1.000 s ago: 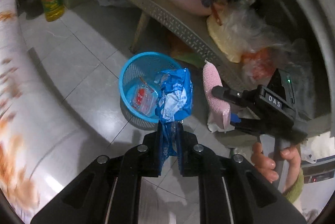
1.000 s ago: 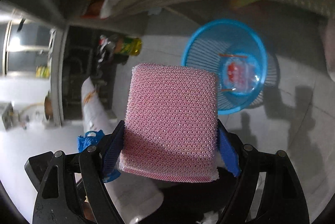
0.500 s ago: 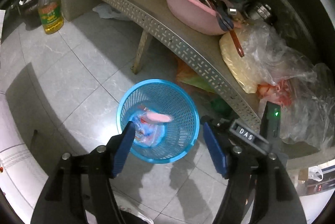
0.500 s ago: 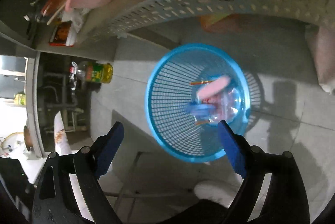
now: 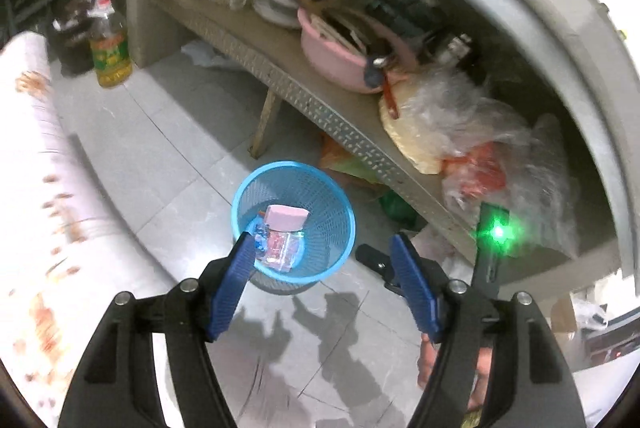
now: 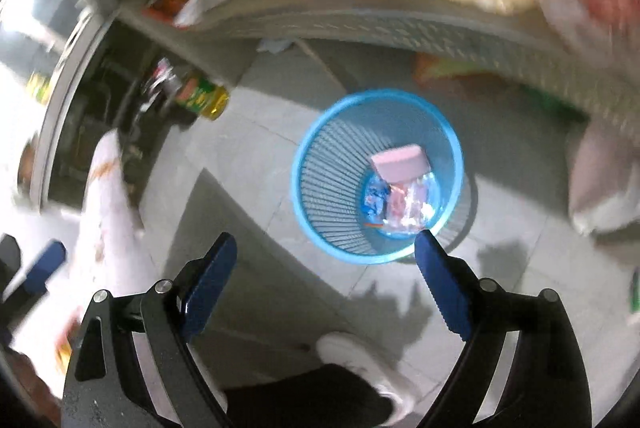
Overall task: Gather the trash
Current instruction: 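Grasp the green plastic bottle with the right gripper while the left gripper reaches toward a clear bottle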
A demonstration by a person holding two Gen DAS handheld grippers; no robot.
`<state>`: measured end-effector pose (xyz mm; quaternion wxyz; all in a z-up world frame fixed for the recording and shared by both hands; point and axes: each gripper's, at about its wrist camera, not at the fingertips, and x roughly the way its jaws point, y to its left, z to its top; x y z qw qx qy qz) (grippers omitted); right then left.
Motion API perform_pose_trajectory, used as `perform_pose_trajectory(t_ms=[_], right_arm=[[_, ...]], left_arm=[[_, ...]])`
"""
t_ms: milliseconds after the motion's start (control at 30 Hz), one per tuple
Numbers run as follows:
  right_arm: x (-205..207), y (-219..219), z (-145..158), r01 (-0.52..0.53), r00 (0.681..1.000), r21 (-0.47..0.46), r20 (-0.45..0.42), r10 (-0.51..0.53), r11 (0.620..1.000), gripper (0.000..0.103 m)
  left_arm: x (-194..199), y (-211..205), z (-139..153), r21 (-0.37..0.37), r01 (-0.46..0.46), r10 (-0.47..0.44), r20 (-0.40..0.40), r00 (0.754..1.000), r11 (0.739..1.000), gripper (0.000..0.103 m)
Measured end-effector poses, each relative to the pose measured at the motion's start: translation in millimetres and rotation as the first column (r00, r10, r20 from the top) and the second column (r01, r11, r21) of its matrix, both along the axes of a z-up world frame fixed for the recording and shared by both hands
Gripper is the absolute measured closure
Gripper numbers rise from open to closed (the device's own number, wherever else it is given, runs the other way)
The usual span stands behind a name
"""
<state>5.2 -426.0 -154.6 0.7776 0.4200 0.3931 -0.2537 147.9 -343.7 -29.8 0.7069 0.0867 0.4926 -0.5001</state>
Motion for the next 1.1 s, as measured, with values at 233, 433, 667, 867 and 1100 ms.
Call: perform_pose_trajectory(t_ms=[233,433,667,867,1100], right_arm=[[25.8,59.0,65.9,-0.221,0.969,-0.114,0.091,0.232,0.969,0.017],[65.9,117.1,97.6,-0.433,0.879,-0.134,0.157,0.451,0.891,0.017],[126.8,219.9,111.1,-0.706,0.673,-0.134,0.179,0.718,0.695,0.017],[163.8,326.8,120.8,-0.885,0.425,-0.102,0.223,0.877,0.455,0.018],[183.9,422.0,122.1,-0.974,0.168,-0.125,0.157,0.973,0.188,0.023]], left_arm=[[-24.8,127.0,61.3,-0.1,-0.084,0.092,0.078,0.993,0.991,0.022],[-39.2,270.4,72.7,-0.098,-0.33,0.343,0.171,0.924,0.939,0.019],[-56.1,402.6,53.7,-0.081,-0.616,0.618,0.204,0.759,0.783,0.019],[-43.3,473.6,10.2,-0.034,-0.772,0.773,0.041,0.633,0.634,0.019],[-30.8,512.1,-13.6,-0.062,-0.844,0.841,-0.075,0.536,0.532,0.022]])
